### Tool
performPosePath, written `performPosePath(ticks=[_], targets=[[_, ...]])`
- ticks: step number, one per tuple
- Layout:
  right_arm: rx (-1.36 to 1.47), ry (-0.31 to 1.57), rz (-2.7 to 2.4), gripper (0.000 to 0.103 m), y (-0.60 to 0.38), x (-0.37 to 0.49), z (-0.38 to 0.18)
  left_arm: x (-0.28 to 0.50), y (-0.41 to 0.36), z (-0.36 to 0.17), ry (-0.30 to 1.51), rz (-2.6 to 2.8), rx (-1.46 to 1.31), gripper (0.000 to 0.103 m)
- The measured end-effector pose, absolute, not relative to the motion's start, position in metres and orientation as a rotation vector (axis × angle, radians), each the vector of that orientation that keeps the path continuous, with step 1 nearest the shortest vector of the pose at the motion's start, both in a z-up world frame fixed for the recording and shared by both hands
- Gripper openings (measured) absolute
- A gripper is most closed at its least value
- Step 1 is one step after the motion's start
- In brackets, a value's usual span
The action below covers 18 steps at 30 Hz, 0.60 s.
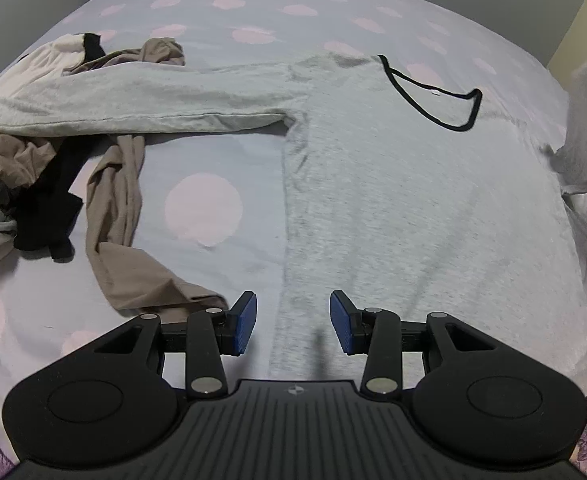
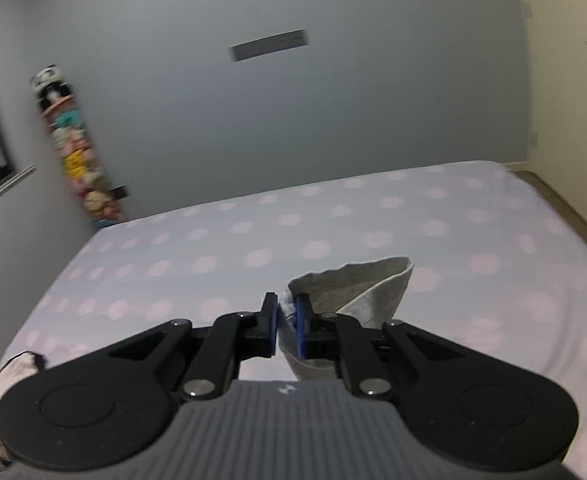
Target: Fold clothes
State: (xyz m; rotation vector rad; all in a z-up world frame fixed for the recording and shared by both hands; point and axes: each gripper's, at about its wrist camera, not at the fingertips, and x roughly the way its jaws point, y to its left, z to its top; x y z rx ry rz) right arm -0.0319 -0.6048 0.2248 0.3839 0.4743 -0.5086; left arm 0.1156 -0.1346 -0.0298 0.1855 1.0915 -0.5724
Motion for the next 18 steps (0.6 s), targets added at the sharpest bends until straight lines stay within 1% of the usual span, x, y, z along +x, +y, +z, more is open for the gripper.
performPosePath(ticks=[3,7,12,18], targets=[[0.381,0.489,-0.457,0.011,-0.576,0.003,0.212,0.123,-0.126,-0.035,1.094,-0.566,0.169,0.038],[0.401,0.507,-0.405,0.010,-0.554,0.038,0.180,0.134,-0.118,-0.042,1.095,-0.558,0.159,0.038],[0.416,0.554,-0.348,0.010,-0.516,0.083,0.120,0.146,-0.110,-0.045,1.091,-0.541,0.145,0.038],[0.416,0.687,-0.246,0.010,-0.471,0.127,0.042,0.160,-0.105,-0.044,1.068,-0.534,0.127,0.038]])
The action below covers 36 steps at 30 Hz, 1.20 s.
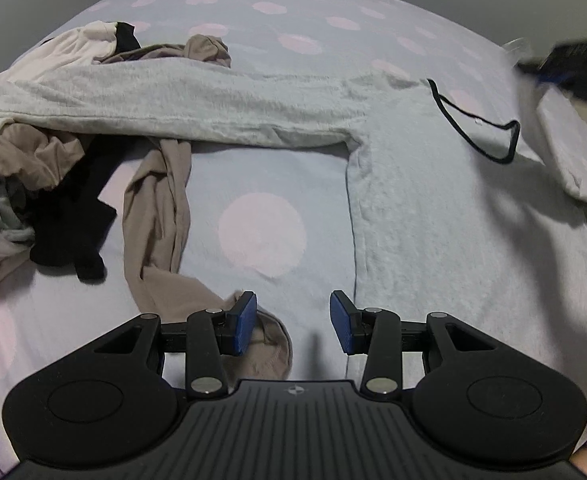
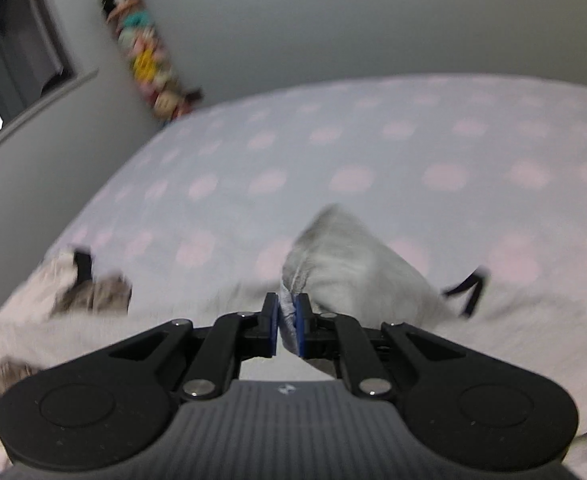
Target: Fold clothes
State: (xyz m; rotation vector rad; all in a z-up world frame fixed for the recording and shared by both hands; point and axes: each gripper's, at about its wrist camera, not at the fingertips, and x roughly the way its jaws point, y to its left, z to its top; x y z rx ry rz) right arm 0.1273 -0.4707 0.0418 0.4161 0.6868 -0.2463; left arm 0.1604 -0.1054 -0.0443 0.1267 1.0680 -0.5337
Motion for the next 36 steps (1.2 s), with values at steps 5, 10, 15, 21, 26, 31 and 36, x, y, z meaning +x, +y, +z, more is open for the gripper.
performPosePath(ticks=[5,10,15,21,26,31,36], targets=[[0.438,0.789,-0.182,0.016,-0.457,0.143,-0.005,0.170,-0.114,-0.039,1.042,-0.543,0.147,0.038],[0.481,0.799,-0.137,0.030,-0.464,0.124,-0.011,0.179,-0.142,-0.028,0.989,-0.600,0.178,0.038],[0.472,0.778,-0.171,0.031,-0.494,0.077,0.003,0.186,-0.187,-0.019,0.932,-0.684,0.209,0.038],[0.421,0.749,-0.344,0.036,-0.541,-0.009,-0.005,0.207,-0.253,-0.028,0.915,-0.775,0.159,0.039],[0.419,0.699,-0.488,0.044,-0.566,-0.069,-0.021,0.228,-0.305,-0.051,0.946,-0.754,0.161,0.039],[0.373,0.690,-0.597,0.047,-0.580,-0.098,-0.039,0.243,-0.345,-0.077,0.978,-0.709,0.195,0.039],[0.415,0.633,-0.624,0.040,-0.607,-0.101,-0.048,0.243,-0.364,-0.091,0.985,-0.671,0.217,0.029]])
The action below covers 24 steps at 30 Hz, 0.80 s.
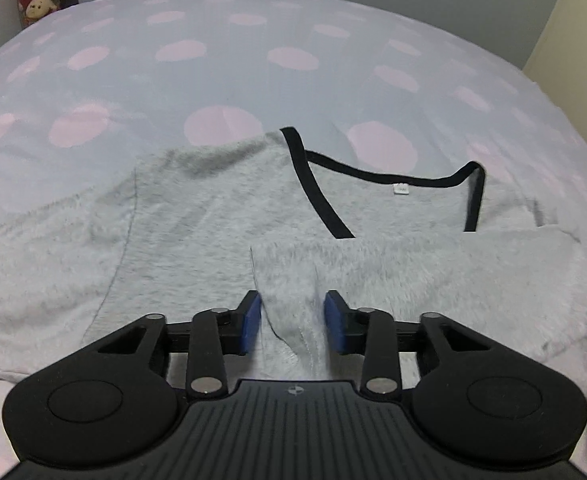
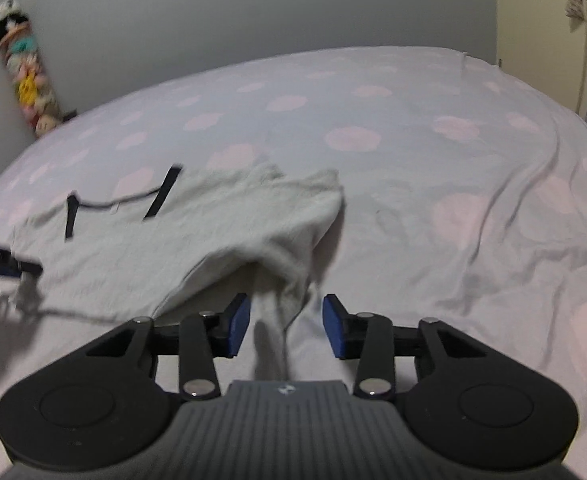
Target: Fold clothes
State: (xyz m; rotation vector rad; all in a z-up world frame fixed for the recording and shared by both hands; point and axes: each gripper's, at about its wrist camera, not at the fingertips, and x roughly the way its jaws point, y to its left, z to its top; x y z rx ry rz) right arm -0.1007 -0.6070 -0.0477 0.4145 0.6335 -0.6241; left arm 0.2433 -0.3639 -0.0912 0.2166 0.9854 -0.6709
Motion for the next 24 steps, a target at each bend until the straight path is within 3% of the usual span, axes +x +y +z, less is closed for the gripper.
performPosePath(ticks=[2,4,21,24], targets=[[0.435,0.614,-0.616,0.033,-0.617,-0.099,-0.052,0.240,-0.370,-0.091,0.958,-0.670,0.239,0.011],[0.452,0.609,-0.600,0.033,-0.622,-0.095,-0.057,0.238,-0.376,-0.087,0.945,-0.678,0.250,0.006],[0.457,0.572,-0.674,0.035,-0.632,-0.081,-0.067,0.188,-0.420,0.110,0.544,-0.990,0.130,0.004],[0.443,0.596,-0.728,0.028,-0.633,-0.086,-0.065,0.193,-0.411,0.119,0.535,-0.952,0.141,0.004]])
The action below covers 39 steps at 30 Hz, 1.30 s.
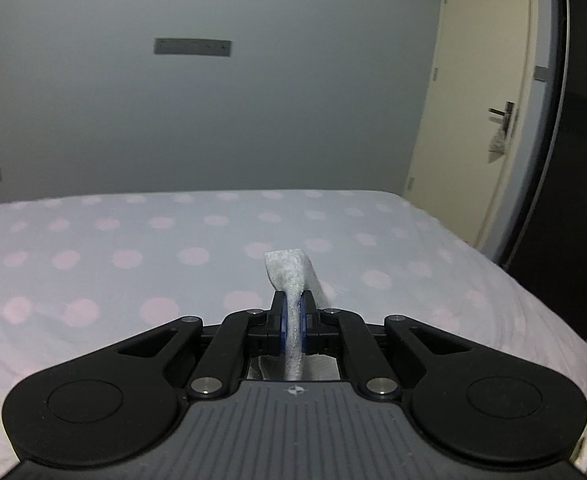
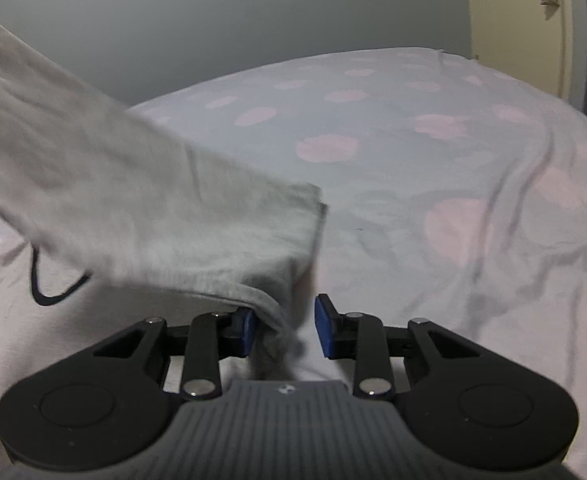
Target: Fold clothes
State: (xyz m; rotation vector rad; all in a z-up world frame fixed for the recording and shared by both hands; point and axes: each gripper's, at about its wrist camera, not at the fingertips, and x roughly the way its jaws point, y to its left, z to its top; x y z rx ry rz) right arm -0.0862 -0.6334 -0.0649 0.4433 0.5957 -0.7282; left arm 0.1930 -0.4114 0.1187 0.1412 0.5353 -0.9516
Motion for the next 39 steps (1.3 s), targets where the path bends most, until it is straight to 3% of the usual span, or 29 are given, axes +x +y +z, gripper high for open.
performPosePath(ticks=[2,9,20,30,39], targets=[[0.429,0.611,-0.778,0.026,-0.635,-0.093,-0.063,0.204,-0.407,0.109,0.584,-0.908,0.153,0.004],[0.492,0.666,-0.742,0.027,-0.635,-0.104,-0.072,0.249,-0.381,0.004,0.846,-0.707,0.236,0.004],[0.488,0.702,-0.656,0.037,-0.628,-0.109,-0.068,0.252,-0.366,-0.089,0.975,-0.606,0.323,0.004],[0.538,0.627,-0.552,0.041,-0.624,-0.124,-0.016,0.255,-0.361,-0.070,0.930,-0.639,0.311,0.004],[0.541,0.713,-0.518,0.036,-0.713,-0.039,-0.001,0.267,-0.346,-0.071,0.932,-0.613,0.269,0.004]])
